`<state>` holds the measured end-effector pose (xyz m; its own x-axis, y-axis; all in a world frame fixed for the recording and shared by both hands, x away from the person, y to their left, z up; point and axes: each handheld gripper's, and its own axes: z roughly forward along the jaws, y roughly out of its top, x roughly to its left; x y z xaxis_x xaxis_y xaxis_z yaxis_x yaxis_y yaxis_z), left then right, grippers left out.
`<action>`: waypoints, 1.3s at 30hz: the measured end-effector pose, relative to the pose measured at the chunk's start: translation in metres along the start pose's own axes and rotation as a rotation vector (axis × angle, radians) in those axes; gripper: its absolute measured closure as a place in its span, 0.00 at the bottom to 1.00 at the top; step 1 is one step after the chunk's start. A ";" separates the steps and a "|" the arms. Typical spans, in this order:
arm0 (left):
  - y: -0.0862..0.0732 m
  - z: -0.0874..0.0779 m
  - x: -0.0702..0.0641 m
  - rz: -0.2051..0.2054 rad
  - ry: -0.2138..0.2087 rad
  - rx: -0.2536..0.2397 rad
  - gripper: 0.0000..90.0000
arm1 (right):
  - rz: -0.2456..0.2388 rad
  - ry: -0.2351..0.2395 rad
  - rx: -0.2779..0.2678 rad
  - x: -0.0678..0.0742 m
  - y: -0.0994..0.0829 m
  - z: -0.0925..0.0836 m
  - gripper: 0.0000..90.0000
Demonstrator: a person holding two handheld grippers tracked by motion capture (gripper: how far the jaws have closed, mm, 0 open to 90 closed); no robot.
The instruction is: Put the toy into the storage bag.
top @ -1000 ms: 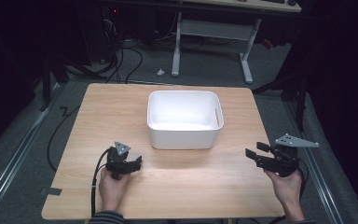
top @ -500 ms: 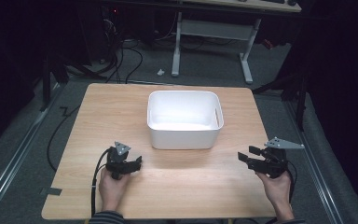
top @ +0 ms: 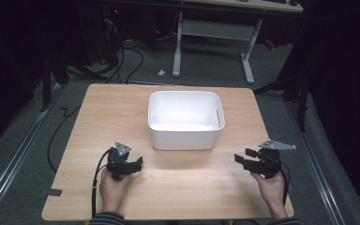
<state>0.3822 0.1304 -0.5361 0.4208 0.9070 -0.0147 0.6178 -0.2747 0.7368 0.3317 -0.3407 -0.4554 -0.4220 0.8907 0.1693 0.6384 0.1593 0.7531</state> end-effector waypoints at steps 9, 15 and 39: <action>0.000 0.000 0.000 0.000 0.000 0.000 0.25 | 0.008 -0.012 0.032 -0.003 -0.007 0.018 0.44; 0.000 0.000 0.000 0.000 0.000 0.000 0.25 | 0.004 -0.033 0.051 -0.003 -0.010 0.027 0.43; 0.000 0.000 0.000 -0.001 0.001 -0.001 0.25 | -0.061 -0.212 0.053 -0.009 -0.039 0.070 0.35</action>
<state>0.3820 0.1302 -0.5362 0.4195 0.9077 -0.0147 0.6177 -0.2735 0.7373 0.3555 -0.3249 -0.5305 -0.3195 0.9474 -0.0172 0.6512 0.2327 0.7223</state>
